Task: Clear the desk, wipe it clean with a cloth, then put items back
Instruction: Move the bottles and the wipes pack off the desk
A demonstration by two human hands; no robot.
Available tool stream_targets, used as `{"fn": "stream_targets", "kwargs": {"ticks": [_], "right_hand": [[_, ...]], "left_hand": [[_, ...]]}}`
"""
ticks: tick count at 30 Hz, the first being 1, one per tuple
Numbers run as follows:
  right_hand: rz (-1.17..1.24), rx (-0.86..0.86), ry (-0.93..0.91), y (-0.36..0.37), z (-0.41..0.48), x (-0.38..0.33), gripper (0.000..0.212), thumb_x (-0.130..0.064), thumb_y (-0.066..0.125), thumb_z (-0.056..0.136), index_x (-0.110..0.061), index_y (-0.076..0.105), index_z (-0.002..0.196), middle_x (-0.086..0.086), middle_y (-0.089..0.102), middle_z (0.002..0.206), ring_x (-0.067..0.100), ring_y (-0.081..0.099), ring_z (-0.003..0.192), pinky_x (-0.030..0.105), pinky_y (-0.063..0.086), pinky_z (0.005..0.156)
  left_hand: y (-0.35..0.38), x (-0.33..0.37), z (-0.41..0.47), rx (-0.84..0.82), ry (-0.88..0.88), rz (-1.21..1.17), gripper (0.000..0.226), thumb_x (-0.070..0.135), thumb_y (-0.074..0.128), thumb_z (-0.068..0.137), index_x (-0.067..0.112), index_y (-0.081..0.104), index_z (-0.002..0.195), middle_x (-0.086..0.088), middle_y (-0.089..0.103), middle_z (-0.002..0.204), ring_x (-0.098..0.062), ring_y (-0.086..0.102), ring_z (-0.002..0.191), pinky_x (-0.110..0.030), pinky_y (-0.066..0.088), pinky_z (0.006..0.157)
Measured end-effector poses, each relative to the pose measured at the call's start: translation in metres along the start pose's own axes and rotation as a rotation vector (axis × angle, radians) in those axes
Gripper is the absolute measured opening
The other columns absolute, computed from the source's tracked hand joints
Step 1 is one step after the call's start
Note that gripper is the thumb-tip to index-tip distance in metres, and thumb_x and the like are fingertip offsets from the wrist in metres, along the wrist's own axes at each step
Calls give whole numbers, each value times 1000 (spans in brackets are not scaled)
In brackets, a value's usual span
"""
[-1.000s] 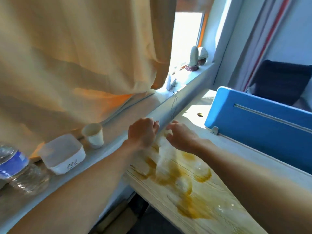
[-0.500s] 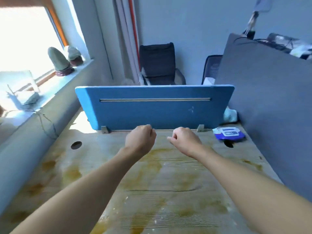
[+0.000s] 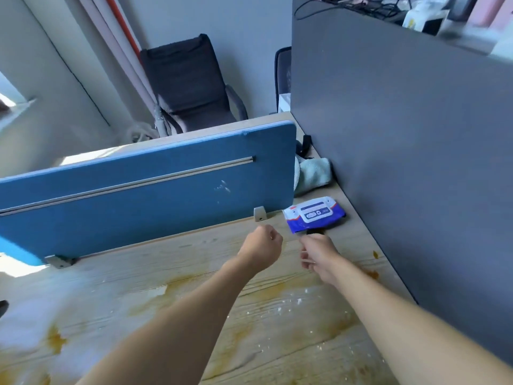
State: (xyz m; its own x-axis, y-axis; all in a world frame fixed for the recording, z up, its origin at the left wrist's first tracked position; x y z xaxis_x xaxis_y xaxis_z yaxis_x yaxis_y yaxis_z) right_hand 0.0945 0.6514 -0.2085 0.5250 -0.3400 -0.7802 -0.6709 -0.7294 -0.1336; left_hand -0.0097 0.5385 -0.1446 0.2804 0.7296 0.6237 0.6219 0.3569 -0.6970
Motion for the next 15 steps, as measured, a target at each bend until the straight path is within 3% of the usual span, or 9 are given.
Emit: {"fn": "stream_targets", "kwargs": {"ticks": [5, 8, 11, 13, 15], "right_hand": [[275, -38, 131, 12, 50, 8, 13, -16, 52, 99, -21, 59, 89, 4, 51, 82, 23, 49, 85, 35, 48, 71], [357, -27, 189, 18, 73, 8, 10, -19, 54, 97, -22, 60, 91, 2, 49, 83, 21, 49, 89, 35, 51, 76], [417, -25, 240, 20, 87, 8, 14, -27, 61, 92, -23, 64, 106, 1, 58, 102, 16, 58, 98, 33, 55, 73], [478, -7, 271, 20, 96, 10, 26, -29, 65, 90, -22, 62, 115, 3, 60, 116, 17, 60, 107, 33, 53, 66], [522, 16, 288, 17, 100, 11, 33, -27, 66, 90, -17, 61, 121, 5, 60, 117, 17, 60, 106, 34, 52, 63]], "left_hand": [[18, -4, 38, 2, -74, -26, 28, 18, 42, 97, 4, 66, 98, -13, 71, 96, -30, 64, 87, -35, 53, 74], [21, -9, 56, 14, -119, -76, 32, 16, 40, 96, 2, 67, 102, -13, 71, 96, -28, 60, 82, -32, 49, 71], [25, -12, 68, 21, -158, -125, 33, 17, 40, 97, 1, 68, 103, -14, 70, 96, -31, 64, 88, -35, 53, 78], [24, -11, 73, 33, -161, -150, 32, 16, 40, 97, 0, 67, 100, -13, 68, 91, -29, 60, 82, -33, 50, 74], [24, -11, 77, 41, -162, -184, 31, 16, 40, 96, -1, 67, 98, -10, 64, 85, -25, 55, 76, -30, 44, 67]]}}
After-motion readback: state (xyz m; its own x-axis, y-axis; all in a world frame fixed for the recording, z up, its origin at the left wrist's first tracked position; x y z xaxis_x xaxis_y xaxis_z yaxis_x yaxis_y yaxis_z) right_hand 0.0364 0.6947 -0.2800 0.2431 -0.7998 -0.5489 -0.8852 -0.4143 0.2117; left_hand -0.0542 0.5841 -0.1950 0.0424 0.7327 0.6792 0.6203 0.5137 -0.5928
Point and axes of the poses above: each hand's wrist, its own z-axis towards the middle knuckle, its own y-axis out of the palm, x = y × z, the point moved 9 cm from there along z, towards the middle knuckle
